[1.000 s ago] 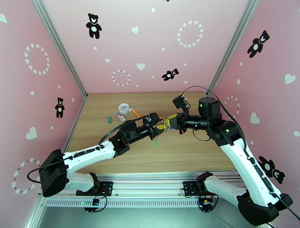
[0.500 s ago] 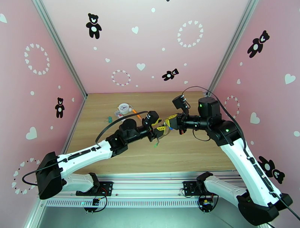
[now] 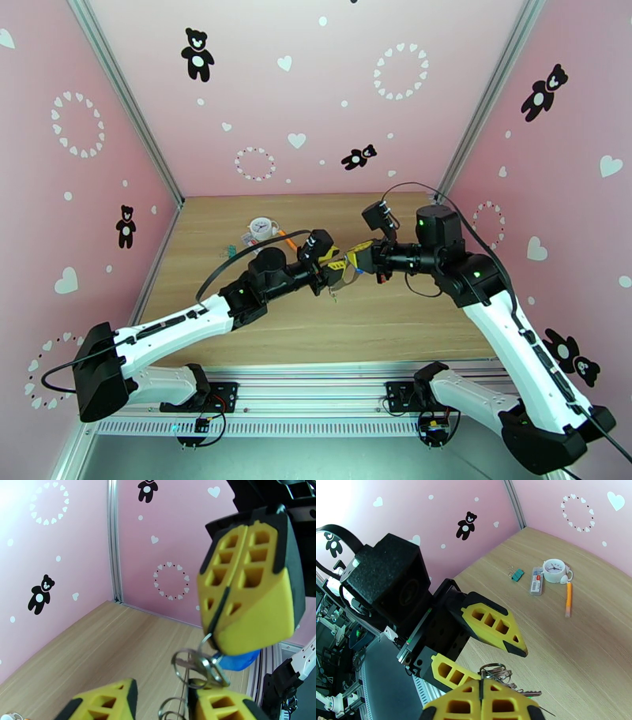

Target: Remove the keys from the keyring

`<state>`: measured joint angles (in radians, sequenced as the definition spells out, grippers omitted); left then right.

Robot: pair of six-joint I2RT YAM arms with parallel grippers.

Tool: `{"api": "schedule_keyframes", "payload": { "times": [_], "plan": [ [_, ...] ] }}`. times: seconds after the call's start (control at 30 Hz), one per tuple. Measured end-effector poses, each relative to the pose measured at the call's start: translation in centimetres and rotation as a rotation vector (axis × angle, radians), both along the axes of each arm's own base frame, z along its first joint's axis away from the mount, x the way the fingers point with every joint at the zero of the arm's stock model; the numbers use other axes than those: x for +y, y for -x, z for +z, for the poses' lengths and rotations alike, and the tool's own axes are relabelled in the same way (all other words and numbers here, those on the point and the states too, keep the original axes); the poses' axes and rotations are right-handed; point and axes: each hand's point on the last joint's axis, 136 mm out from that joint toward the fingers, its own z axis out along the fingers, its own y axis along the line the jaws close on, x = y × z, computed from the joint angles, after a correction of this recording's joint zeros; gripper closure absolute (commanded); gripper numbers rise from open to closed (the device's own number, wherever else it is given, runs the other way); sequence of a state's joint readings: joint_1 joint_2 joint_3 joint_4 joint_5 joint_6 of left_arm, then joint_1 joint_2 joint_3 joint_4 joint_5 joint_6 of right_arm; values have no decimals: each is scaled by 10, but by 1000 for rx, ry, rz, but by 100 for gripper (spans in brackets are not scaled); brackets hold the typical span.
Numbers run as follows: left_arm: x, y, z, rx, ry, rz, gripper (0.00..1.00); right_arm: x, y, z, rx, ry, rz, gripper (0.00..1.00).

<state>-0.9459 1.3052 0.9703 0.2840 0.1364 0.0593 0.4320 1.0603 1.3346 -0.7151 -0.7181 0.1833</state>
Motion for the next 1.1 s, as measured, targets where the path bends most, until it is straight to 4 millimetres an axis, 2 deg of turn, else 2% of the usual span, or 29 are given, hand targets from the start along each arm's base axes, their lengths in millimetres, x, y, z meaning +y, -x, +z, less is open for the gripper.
{"api": "schedule_keyframes", "payload": {
  "times": [0.1,0.2,0.43,0.63,0.77,1.1],
  "plan": [
    [1,-2,2,-2,2,14,59,0,-1,0,-1,1,-2,100],
    [1,-3,1,0,-5,18,52,0,-1,-1,-2,1,-4,100],
    [1,-2,2,-3,-7,13,46,0,-3,-1,-4,0,-15,100],
    [1,-3,5,7,6,19,45,-1,-5,-3,-3,6,-23,100],
    [4,-9,9,11,18,57,51,-2,-6,-3,-5,10,-33,100],
    [8,-16,11,7,21,104,54,-4,-5,0,-19,10,-41,100]
  ]
}}
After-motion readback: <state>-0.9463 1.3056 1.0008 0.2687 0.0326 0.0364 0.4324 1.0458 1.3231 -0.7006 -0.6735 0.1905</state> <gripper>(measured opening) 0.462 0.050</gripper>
